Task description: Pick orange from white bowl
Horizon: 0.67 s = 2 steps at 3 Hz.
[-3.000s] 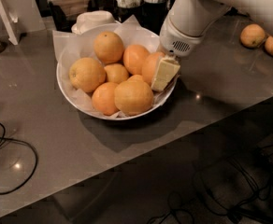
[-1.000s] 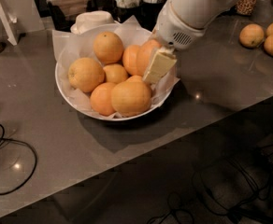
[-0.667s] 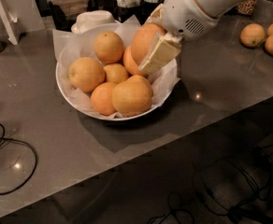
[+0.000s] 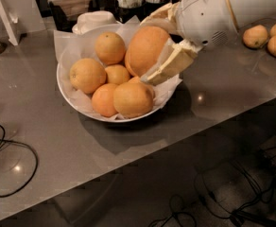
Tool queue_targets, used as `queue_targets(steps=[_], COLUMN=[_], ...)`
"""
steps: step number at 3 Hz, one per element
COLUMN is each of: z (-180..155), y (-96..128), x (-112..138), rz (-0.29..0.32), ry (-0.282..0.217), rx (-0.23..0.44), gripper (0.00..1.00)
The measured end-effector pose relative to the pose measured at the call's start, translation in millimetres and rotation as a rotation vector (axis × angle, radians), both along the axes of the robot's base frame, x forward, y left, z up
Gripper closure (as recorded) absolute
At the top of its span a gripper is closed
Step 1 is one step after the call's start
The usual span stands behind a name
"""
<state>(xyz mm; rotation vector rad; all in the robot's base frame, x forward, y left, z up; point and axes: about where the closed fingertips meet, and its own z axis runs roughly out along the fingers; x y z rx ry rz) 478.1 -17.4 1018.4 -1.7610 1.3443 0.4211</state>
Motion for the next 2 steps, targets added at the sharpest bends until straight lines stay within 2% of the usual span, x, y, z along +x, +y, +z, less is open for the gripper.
queue_targets(steps=[1, 2], z=[-22.8, -23.5], y=[-0.4, -0.4], x=[-42.6, -43.0], rz=[0.096, 0.097], ry=[0.011, 0.012], rx=[0.022, 0.021], gripper=[1.0, 1.0])
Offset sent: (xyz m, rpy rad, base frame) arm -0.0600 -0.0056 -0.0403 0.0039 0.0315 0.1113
